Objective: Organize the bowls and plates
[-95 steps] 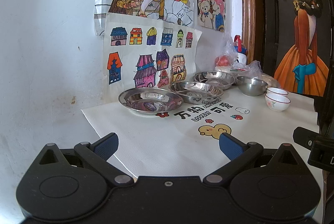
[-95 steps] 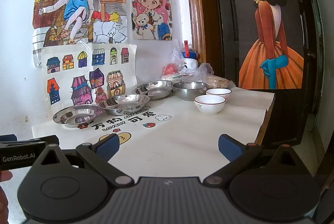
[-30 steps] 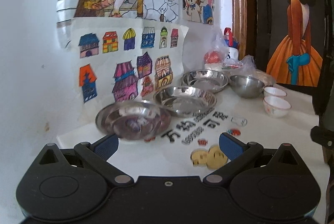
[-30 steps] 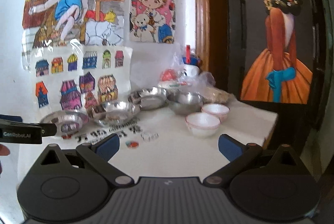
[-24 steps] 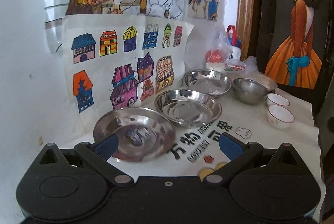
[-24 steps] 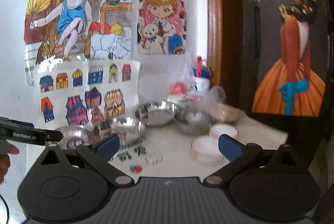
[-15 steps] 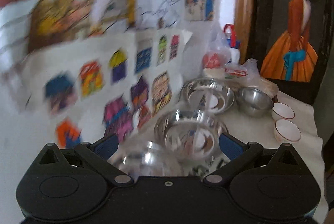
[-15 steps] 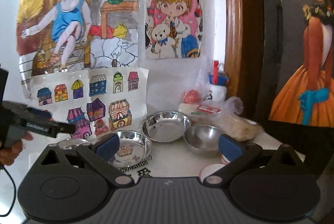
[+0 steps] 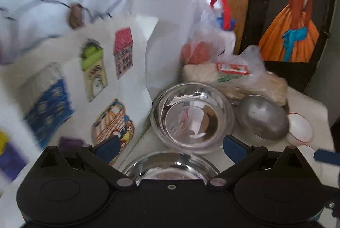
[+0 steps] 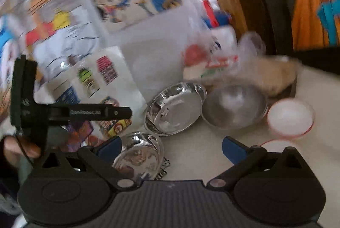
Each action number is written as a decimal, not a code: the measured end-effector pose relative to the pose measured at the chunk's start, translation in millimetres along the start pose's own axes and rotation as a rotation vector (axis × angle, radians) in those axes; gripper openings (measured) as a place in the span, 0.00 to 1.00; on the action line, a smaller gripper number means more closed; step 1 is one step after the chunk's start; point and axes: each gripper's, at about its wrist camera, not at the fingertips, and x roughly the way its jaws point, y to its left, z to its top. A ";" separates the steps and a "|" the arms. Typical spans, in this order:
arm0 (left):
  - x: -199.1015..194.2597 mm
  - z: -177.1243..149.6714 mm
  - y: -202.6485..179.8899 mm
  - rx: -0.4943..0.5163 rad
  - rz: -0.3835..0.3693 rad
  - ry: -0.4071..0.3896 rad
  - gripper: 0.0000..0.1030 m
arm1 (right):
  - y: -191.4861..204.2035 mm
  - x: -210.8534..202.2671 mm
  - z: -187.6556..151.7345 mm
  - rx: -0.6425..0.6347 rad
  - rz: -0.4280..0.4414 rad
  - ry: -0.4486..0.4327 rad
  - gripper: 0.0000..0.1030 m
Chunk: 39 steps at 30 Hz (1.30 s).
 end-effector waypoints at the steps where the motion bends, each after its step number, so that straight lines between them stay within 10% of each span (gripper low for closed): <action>1: 12.0 3.1 0.6 -0.001 0.004 0.017 0.99 | -2.0 7.0 -0.9 0.021 -0.003 0.002 0.99; 18: 118.3 19.9 -0.3 -0.115 -0.059 0.181 0.91 | -19.2 97.0 -3.3 0.232 -0.117 -0.034 0.70; 29: 135.4 6.3 30.3 -0.394 -0.057 0.227 0.31 | -19.1 131.7 -0.7 0.332 -0.122 -0.035 0.27; 39: 118.2 -1.2 32.0 -0.399 -0.013 0.178 0.14 | -18.9 130.1 -5.7 0.335 -0.128 -0.067 0.18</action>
